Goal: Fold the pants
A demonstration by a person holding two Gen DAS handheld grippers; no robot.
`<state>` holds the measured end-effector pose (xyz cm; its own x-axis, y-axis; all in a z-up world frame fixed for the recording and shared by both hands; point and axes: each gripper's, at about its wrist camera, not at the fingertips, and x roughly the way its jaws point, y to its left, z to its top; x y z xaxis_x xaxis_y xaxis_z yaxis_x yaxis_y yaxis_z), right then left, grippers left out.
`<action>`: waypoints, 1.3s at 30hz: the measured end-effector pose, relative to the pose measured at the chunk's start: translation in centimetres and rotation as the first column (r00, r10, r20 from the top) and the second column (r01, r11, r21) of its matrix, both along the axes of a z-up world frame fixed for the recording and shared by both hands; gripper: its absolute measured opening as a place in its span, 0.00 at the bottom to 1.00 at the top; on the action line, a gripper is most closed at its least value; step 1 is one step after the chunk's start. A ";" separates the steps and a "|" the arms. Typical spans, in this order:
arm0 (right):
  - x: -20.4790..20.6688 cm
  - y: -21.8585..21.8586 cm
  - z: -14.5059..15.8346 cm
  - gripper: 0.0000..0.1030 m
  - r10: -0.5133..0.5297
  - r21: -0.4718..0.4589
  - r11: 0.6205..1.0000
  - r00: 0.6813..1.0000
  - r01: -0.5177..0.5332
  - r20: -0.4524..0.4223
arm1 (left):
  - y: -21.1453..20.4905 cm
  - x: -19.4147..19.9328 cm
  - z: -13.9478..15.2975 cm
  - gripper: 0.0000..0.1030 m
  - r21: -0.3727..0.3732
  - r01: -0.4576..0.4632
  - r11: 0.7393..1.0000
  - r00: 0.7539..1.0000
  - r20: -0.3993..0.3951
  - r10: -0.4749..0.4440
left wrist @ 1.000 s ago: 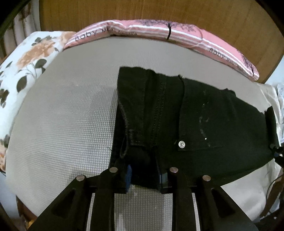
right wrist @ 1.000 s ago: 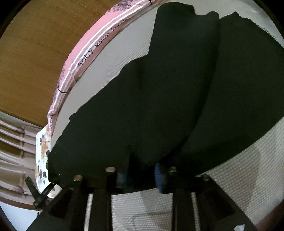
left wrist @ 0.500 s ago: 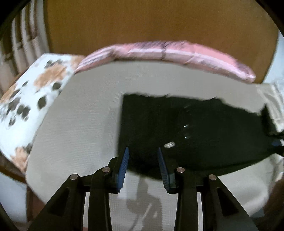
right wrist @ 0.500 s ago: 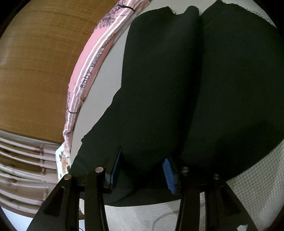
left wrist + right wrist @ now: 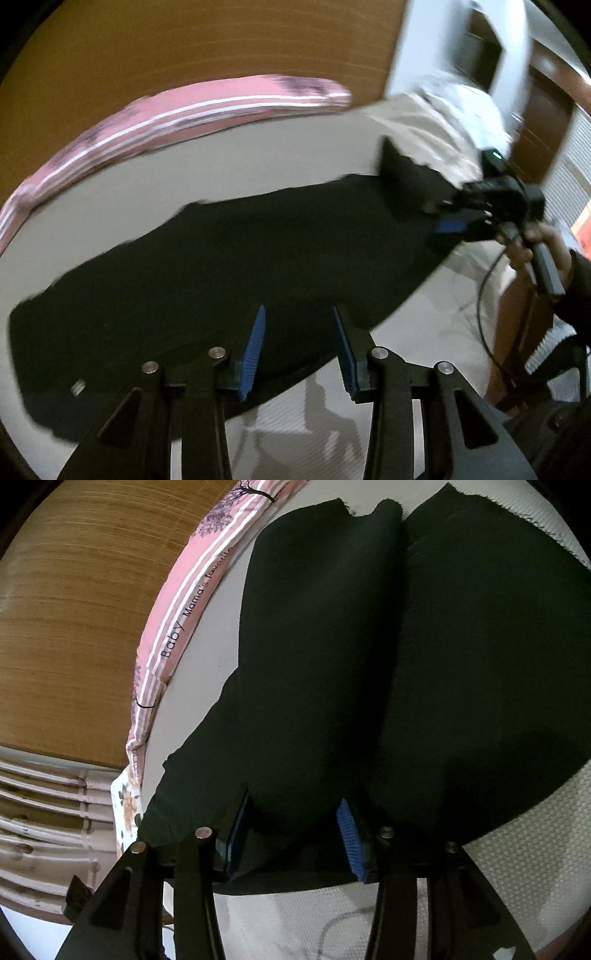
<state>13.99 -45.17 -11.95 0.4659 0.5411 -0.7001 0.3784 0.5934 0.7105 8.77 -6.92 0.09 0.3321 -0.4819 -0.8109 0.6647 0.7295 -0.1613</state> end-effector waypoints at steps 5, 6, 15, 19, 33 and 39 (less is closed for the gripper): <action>-0.3 -1.9 0.9 0.56 -0.041 -0.070 0.997 0.999 0.042 0.021 | -6.0 -0.4 -1.0 0.38 -0.012 0.134 0.991 0.991 0.016 -0.134; -0.1 -2.7 1.0 0.57 -0.050 -0.064 0.997 0.998 0.052 0.028 | -6.9 -0.7 -1.3 0.38 -0.010 0.153 0.988 0.988 0.020 -0.153; 4.2 -8.3 0.0 0.57 -0.139 -0.046 0.989 0.990 0.141 0.028 | -12.0 -2.1 -3.6 0.38 0.058 0.260 0.964 0.964 0.047 -0.263; 5.8 -9.3 -0.4 0.54 -0.171 -0.038 0.984 0.984 0.173 0.046 | -13.4 -3.3 -4.9 0.38 0.100 0.295 0.950 0.953 0.048 -0.301; 8.8 -8.0 6.8 0.08 -0.102 -0.103 0.987 0.982 0.120 0.161 | -14.6 -2.6 -6.5 0.38 0.113 0.251 0.961 0.963 0.069 -0.259; 15.2 -2.8 9.8 0.21 0.034 -0.068 0.997 0.978 -0.020 0.205 | -14.3 -2.0 -7.0 0.37 0.077 0.204 0.976 0.978 0.028 -0.207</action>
<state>29.20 -47.94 -2.17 0.5898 0.5114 -0.6250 0.2114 0.6492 0.7307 6.74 -21.17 -6.92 0.2616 -0.4824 -0.8360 0.8059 0.5857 -0.0858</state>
